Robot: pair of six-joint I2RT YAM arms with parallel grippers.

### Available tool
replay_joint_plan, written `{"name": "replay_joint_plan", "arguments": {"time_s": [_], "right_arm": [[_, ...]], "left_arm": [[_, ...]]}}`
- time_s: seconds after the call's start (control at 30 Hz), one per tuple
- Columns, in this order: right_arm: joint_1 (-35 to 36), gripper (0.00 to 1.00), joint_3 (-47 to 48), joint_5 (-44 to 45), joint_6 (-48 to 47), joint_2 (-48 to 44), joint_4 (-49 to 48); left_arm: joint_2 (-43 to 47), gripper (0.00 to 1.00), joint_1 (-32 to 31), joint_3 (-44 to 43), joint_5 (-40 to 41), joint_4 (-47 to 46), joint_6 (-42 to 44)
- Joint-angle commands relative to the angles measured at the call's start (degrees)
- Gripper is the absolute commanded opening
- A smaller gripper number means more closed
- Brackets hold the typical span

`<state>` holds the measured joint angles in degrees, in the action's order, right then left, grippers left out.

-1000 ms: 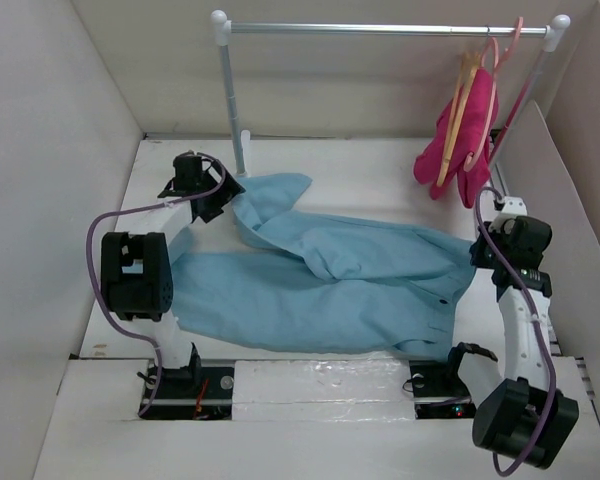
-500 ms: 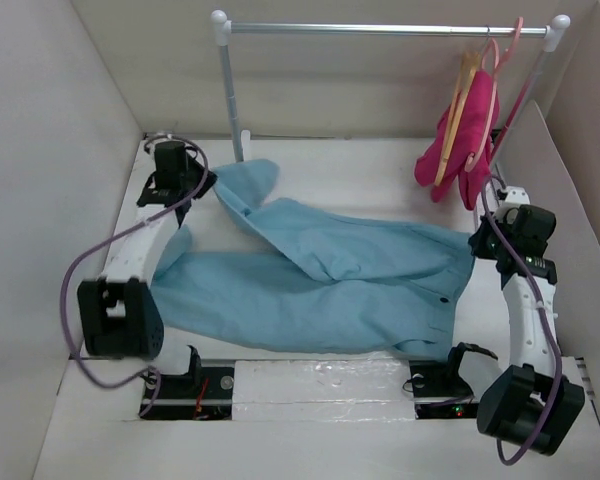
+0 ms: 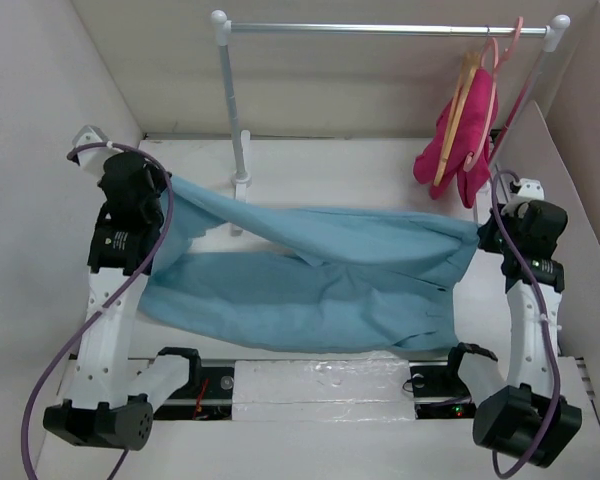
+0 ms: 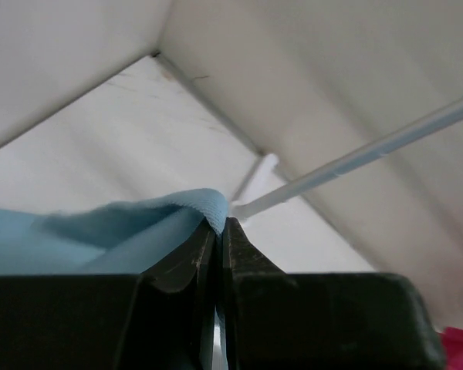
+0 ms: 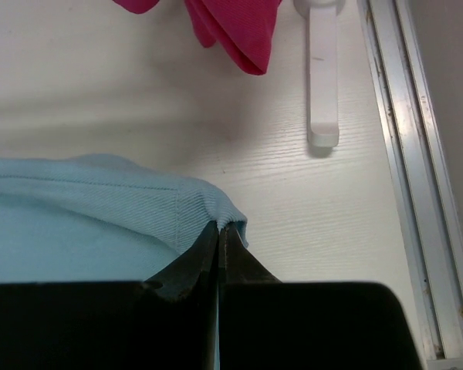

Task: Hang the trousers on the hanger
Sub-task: Fold the trousers

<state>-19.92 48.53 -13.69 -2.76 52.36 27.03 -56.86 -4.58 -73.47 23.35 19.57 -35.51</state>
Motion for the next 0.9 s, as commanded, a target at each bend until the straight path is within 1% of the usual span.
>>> {"name": "replay_joint_plan", "arguments": {"time_s": [0.0, 0.03, 0.07, 0.1, 0.17, 0.2, 0.23, 0.27, 0.3, 0.33, 0.37, 0.4, 0.43, 0.47, 0.5, 0.53, 0.57, 0.6, 0.63, 0.67, 0.7, 0.73, 0.77, 0.8, 0.83, 0.87], "right_arm": [[-0.73, 0.0, -1.86, 5.08, -0.66, -0.08, -3.02], [-2.12, 0.0, -2.73, 4.64, -1.18, 2.89, -7.3], [-2.14, 0.0, -2.74, 4.64, -1.19, 2.92, -7.34], [-2.92, 0.0, -2.22, 2.55, -1.19, 7.45, -7.95], [-4.15, 0.0, 1.1, 0.69, -1.54, 12.39, -8.31], [-4.68, 0.0, 2.34, 0.69, -1.45, 14.42, -8.74], [-5.21, 0.0, 3.23, 0.16, -1.37, 17.83, -10.66], [-5.74, 0.0, 4.63, -0.28, -0.76, 19.43, -12.33], [-5.74, 0.0, 5.68, -0.8, -0.32, 21.28, -13.22], [-5.74, 0.0, 6.83, -0.98, -0.31, 25.12, -13.92], [-5.74, 0.0, 9.45, -1.07, -0.05, 27.08, -14.1], [-5.74, 0.0, 10.61, -0.9, 0.39, 29.01, -14.72], [-5.74, 0.0, 11.66, -0.81, 0.91, 30.77, -15.5], [-5.74, 0.0, 12.89, -0.81, 1.27, 34.27, -15.51], [-5.74, 0.0, 15.25, -0.72, 1.27, 35.87, -15.08], [-5.74, 0.1, 16.49, -0.2, 1.01, 37.1, -13.25], [-5.74, 0.21, 17.46, -0.37, -0.12, 38.07, -12.62], [-5.74, 0.38, 17.99, -1.07, -1.09, 38.6, -12.26], [-5.74, 0.63, 18.0, -1.94, -1.62, 38.09, -11.39], [-5.13, 0.66, 17.56, -2.56, -2.93, 37.04, -11.03], [-5.13, 0.69, 16.52, -2.83, -3.21, 33.46, -10.86], [-4.0, 0.7, 13.11, -4.22, -3.3, 30.99, -11.81], [-3.29, 0.7, 10.82, -5.54, -2.86, 28.44, -12.69], [-2.06, 0.69, 8.7, -6.42, -2.6, 25.89, -13.57], [1.43, 0.67, 5.29, -6.61, -2.6, 21.08, -14.1], [3.64, 0.64, 3.78, -6.52, -2.51, 19.12, -13.76]], "left_arm": [[-1.23, 0.0, -0.52, 1.04, 11.78, 1.53, 4.21], [-2.28, 0.0, -0.52, 4.01, 12.15, -2.66, 6.74], [-3.16, 0.0, -0.52, 4.04, 12.15, -2.7, 6.77], [-4.56, 0.0, -0.52, 4.56, 12.68, -3.83, 7.38], [-9.11, 0.0, -0.52, 3.78, 13.03, -6.55, 8.43], [-10.88, 0.0, -0.52, 2.38, 12.86, -7.35, 8.87], [-12.47, 0.0, -0.52, -1.37, 12.68, -7.88, 9.57], [-16.23, 0.0, -0.52, -3.24, 12.07, -9.28, 11.32], [-18.61, 0.0, -0.52, -5.43, 12.76, -9.12, 11.6], [-20.46, 0.0, -0.52, -9.28, 13.55, -8.42, 11.25], [-24.57, 0.0, -0.52, -10.28, 13.3, -7.02, 10.73], [-26.7, 0.0, -0.52, -10.81, 11.21, -7.09, 11.24], [-28.29, 0.0, -0.52, -11.51, 10.93, -6.4, 10.55], [-31.35, 0.01, -0.52, -11.52, 10.58, -5.08, 10.02], [-33.03, 0.18, -0.52, -11.43, 7.79, -4.55, 10.11], [-34.44, 0.23, -0.52, -12.13, 7.41, -2.54, 8.37], [-36.63, 0.26, -0.52, -12.31, 7.67, 1.65, 7.04], [-37.26, 0.46, -0.52, -11.96, 6.02, 2.91, 6.16], [-37.53, 0.48, -0.52, -10.3, 4.61, 4.06, 4.85], [-35.71, 0.48, -0.52, -8.63, 3.64, 4.16, 4.4], [-33.51, 0.48, -0.52, -6.18, 3.28, 3.11, 4.13], [-31.23, 0.46, -1.04, -0.33, 2.15, 1.1, 4.13], [-26.07, 0.43, -1.05, 2.43, 1.09, -2.66, 3.87], [-23.85, 0.42, 0.0, 4.98, -0.23, -4.09, 3.6], [-22.08, 0.43, 1.05, 8.66, -1.37, -5.93, 3.43], [-19.89, 0.46, 2.37, 9.65, -2.77, -6.47, 2.99]]}}
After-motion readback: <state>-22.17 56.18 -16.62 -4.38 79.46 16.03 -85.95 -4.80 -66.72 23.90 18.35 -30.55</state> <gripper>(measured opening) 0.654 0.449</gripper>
